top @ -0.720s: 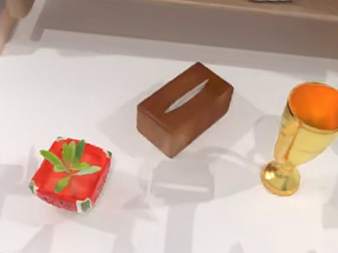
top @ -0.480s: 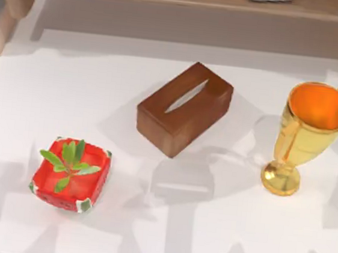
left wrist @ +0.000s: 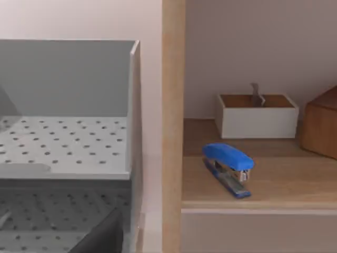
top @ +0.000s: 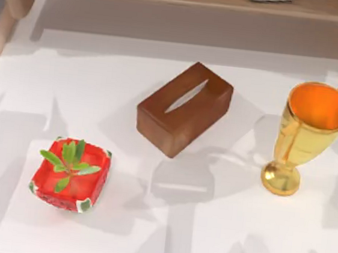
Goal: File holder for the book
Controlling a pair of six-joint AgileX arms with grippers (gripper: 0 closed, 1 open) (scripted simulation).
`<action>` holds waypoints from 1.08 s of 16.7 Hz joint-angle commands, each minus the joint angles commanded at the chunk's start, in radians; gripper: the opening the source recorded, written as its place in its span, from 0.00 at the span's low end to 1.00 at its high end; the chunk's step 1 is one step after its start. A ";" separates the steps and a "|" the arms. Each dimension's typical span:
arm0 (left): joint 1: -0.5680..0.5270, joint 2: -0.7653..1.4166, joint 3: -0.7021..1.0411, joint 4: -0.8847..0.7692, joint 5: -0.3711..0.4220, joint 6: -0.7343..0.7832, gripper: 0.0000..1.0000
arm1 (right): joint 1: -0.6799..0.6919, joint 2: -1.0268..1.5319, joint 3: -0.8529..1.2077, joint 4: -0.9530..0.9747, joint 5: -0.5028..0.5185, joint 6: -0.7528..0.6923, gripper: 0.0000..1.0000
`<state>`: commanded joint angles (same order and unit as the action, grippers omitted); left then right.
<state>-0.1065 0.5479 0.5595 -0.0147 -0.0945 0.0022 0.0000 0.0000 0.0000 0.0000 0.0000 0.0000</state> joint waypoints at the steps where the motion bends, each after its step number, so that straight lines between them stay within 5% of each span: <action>1: -0.017 0.097 0.100 -0.002 -0.015 0.000 1.00 | 0.000 0.000 0.000 0.000 0.000 0.000 1.00; 11: -0.177 1.015 1.056 -0.024 -0.157 0.004 1.00 | 0.000 0.000 0.000 0.000 0.000 0.000 1.00; 18: -0.225 1.273 1.324 -0.031 -0.200 0.005 1.00 | 0.000 0.000 0.000 0.000 0.000 0.000 1.00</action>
<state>-0.3315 1.8214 1.8836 -0.0456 -0.2941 0.0068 0.0000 0.0000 0.0000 0.0000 0.0000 0.0000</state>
